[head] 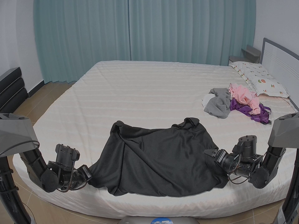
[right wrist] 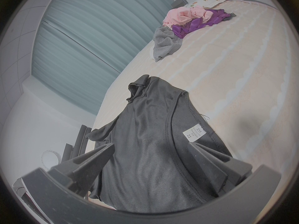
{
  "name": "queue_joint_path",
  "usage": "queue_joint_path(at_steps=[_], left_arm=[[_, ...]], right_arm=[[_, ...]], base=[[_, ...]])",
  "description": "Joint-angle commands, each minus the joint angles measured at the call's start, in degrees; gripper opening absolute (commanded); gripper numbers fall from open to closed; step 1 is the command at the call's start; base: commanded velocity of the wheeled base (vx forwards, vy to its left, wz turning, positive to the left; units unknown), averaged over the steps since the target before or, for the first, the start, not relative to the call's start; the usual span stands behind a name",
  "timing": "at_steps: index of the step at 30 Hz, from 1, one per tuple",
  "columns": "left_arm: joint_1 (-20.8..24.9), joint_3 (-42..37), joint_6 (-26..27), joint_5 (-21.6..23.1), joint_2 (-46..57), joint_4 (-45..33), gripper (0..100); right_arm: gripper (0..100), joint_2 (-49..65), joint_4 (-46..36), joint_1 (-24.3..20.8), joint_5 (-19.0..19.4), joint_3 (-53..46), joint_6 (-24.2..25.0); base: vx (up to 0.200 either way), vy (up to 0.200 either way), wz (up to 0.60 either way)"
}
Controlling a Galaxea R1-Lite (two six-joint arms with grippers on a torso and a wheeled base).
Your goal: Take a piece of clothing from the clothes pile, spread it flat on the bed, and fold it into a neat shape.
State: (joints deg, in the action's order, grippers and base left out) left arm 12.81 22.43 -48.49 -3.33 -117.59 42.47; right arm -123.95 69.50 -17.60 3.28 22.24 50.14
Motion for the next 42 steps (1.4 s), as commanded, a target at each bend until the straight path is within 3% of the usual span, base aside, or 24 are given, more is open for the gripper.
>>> queue_joint_path(at_steps=[1,10,17,31,32,42], left_arm=[[-1.1,-1.2,3.4,-2.7,4.0,-0.2,0],[-7.3,-3.8,14.8,-8.3,8.5,-3.9,0],[-8.0,-3.8,17.2,-9.3,9.2,-9.1,0],[-8.5,-3.6,17.4,-8.6,8.8,-8.9,0],[-8.5,-3.6,17.4,-8.6,8.8,-8.9,0],[-8.0,-3.9,17.4,-8.5,8.1,-9.0,0]], right_arm=[[100,-0.1,0.0,0.4,-0.1,-0.1,-0.1],[100,-0.3,-1.6,1.9,-0.5,-0.4,-2.2],[100,-0.1,-5.0,3.4,-0.8,-0.6,-6.2],[100,-1.4,-8.4,3.7,-0.8,-2.1,-10.9],[0,-1.2,-9.1,3.7,-0.8,-2.7,-12.1],[0,2.5,-12.0,6.7,-3.4,-4.4,-18.6]], base=[[0.0,0.0,0.0],[0.0,0.0,0.0],[0.0,0.0,0.0],[0.0,0.0,0.0],[0.0,0.0,0.0],[0.0,0.0,0.0]])
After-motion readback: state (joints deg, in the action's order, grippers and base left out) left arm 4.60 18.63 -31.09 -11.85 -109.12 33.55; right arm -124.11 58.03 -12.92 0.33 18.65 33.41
